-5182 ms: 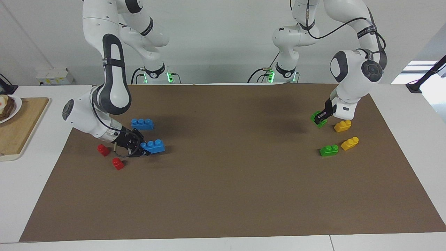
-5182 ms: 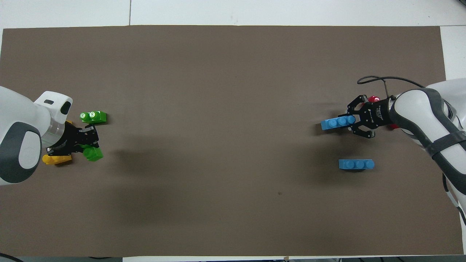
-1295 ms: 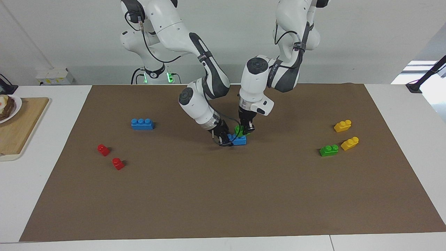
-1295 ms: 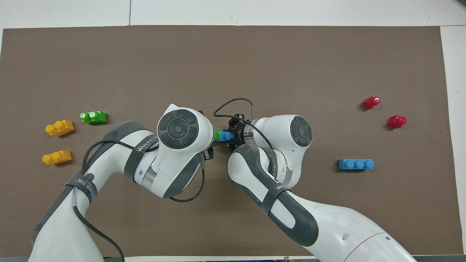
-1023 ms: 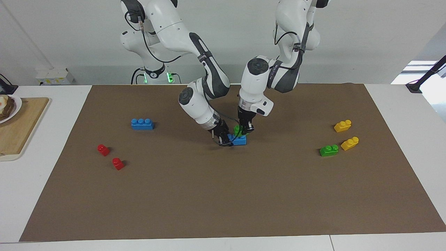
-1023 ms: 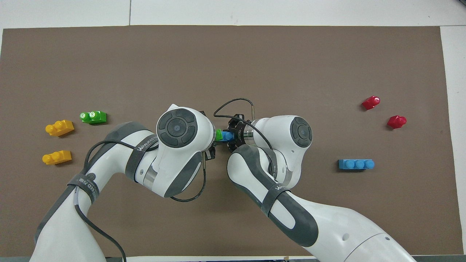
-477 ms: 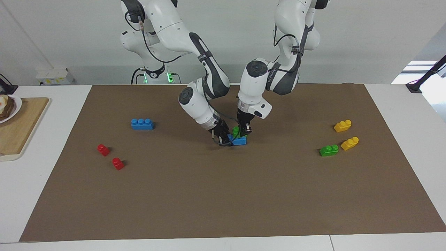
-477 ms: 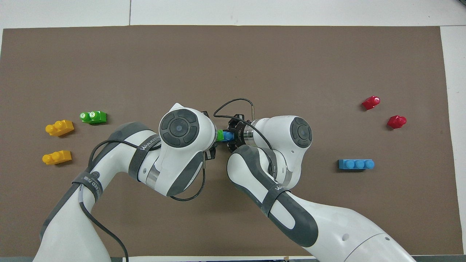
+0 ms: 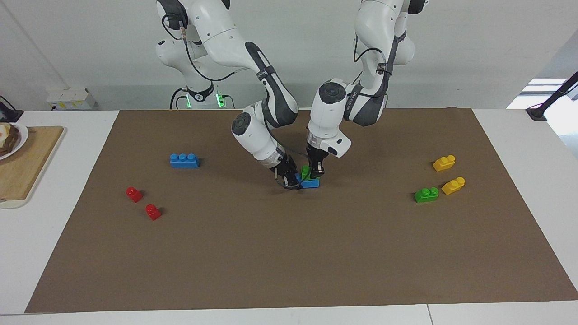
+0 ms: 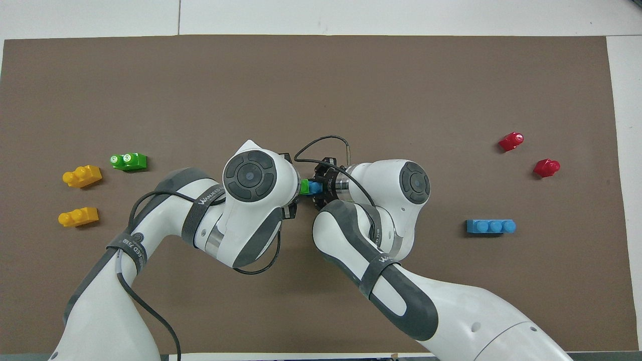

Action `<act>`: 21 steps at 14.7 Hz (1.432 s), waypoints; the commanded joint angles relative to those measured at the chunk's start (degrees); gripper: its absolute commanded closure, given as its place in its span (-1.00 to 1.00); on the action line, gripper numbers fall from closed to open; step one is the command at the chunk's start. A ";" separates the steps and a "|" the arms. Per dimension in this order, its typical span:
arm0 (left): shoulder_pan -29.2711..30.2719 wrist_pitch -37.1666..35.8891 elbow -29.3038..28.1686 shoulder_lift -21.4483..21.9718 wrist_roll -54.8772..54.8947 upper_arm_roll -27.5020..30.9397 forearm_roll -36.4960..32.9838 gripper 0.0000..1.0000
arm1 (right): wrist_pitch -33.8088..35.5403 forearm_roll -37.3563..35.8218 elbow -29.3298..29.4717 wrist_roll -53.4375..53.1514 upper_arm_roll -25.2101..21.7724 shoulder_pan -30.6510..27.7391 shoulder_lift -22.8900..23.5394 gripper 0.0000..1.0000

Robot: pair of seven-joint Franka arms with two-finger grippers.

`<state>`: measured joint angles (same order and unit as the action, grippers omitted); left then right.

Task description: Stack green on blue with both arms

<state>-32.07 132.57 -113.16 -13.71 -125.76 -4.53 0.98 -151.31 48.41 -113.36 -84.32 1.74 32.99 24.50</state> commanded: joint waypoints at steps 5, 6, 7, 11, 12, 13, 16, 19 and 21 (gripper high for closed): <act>-0.18 3.39 -4.88 -0.70 1.31 0.49 0.95 1.00 | -2.94 0.90 -2.05 0.12 -0.25 -0.11 0.81 1.00; -0.10 3.39 -5.06 -1.05 1.22 0.49 0.95 1.00 | -2.94 0.90 -2.05 0.12 -0.25 -0.11 0.81 1.00; -0.10 3.57 -5.06 -1.23 1.22 0.49 0.95 1.00 | -2.94 0.90 -2.05 0.12 -0.25 -0.11 0.81 1.00; -0.10 4.10 -4.45 -1.76 0.88 0.57 0.95 -0.59 | -2.94 0.90 -2.05 0.12 -0.25 -0.11 0.81 1.00; -0.01 3.75 -4.18 -1.76 0.87 0.57 0.95 -1.00 | -2.94 0.90 -2.05 0.12 -0.25 -0.11 0.81 1.00; -0.01 3.75 -4.09 -1.67 0.87 0.57 0.95 -1.00 | -2.94 0.90 -2.05 0.03 -0.25 -0.11 0.81 1.00; 2.17 2.09 -3.22 1.22 1.57 0.84 0.95 -1.00 | -2.76 0.90 -2.05 0.12 -0.25 -0.38 0.81 1.00; 5.09 -1.69 -1.55 3.34 1.92 0.84 0.95 -1.00 | -2.32 0.90 -1.52 -0.14 -0.25 -0.64 0.81 -0.54; 7.27 -4.41 -0.93 4.65 5.50 0.84 0.78 -1.00 | -1.71 0.90 -1.26 -1.10 -0.25 -1.52 0.81 -0.84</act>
<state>-26.63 131.65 -114.36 -11.12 -123.79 -3.44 1.13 -151.82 48.42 -113.55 -85.04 1.42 32.56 24.65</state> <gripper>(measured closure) 0.000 0.419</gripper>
